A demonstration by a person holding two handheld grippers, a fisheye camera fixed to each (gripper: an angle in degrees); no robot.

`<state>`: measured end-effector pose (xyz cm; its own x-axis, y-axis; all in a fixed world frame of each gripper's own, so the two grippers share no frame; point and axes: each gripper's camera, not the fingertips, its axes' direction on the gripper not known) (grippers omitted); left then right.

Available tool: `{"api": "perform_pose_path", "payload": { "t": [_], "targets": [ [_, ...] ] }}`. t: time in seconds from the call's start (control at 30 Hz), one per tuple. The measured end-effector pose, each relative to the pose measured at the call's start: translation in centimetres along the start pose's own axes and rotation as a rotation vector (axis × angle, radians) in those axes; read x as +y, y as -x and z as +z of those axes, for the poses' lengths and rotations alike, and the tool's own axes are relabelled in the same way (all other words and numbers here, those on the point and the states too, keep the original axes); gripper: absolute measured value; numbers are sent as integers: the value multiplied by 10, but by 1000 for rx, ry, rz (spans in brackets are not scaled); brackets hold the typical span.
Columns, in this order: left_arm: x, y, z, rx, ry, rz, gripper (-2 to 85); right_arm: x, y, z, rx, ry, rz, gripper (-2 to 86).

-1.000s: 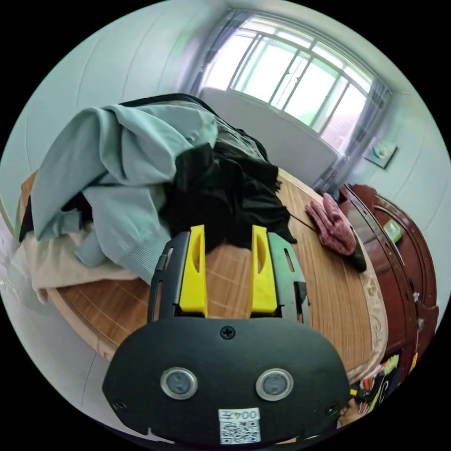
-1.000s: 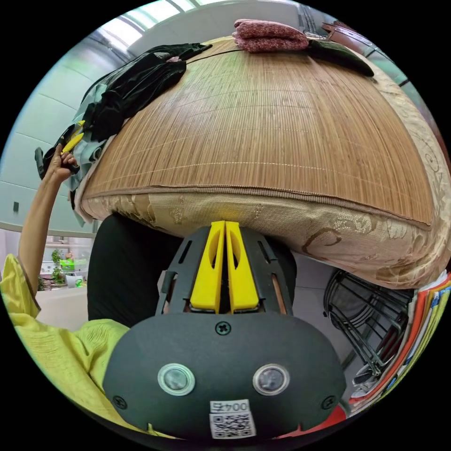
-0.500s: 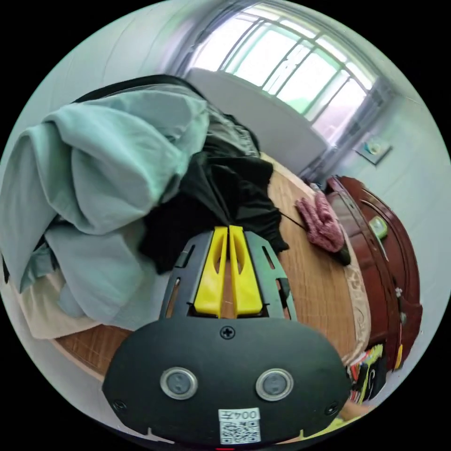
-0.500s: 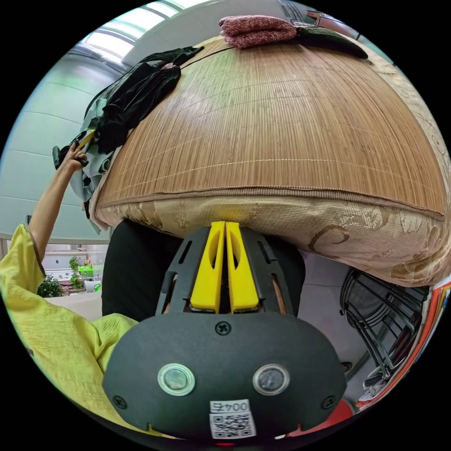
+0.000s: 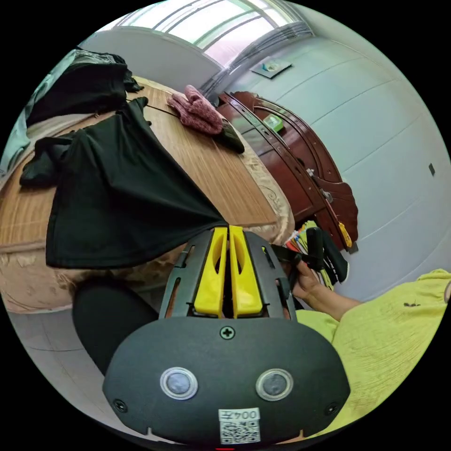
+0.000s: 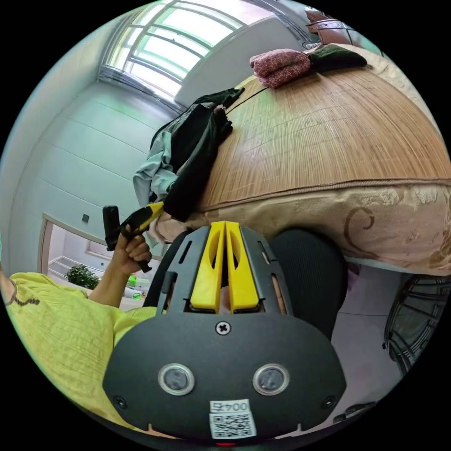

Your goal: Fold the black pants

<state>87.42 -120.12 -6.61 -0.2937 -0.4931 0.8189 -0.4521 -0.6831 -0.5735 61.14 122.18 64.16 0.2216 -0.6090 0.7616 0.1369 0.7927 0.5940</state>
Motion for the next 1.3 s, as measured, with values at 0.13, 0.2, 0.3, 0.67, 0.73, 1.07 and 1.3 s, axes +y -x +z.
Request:
{"api": "perform_pose_path", "payload": {
  "t": [0.13, 0.2, 0.3, 0.67, 0.73, 1.07, 1.3],
  "targets": [
    [27, -38, 14, -56, 101, 110, 16, 21, -19, -37, -90, -112, -32, 113],
    [30, -48, 7, -127, 99, 138, 25, 22, -34, -44, -199, -66, -1, 163],
    [32, -56, -17, -166, 49, 147, 52, 33, -56, -61, -323, -99, 5, 185],
    [9, -72, -18, -336, -2, 118, 196, 50, -113, -110, -434, -274, 76, 182],
    [-9, -72, 8, -431, 10, 138, 201, 49, -117, -113, -423, -262, 74, 180],
    [-53, -24, 95, -693, 210, 6, 107, 36, -125, -108, -365, -154, 60, 159],
    [-47, -9, -10, -564, -14, -63, 23, 18, -136, -93, -325, -79, 90, 121]
  ]
}}
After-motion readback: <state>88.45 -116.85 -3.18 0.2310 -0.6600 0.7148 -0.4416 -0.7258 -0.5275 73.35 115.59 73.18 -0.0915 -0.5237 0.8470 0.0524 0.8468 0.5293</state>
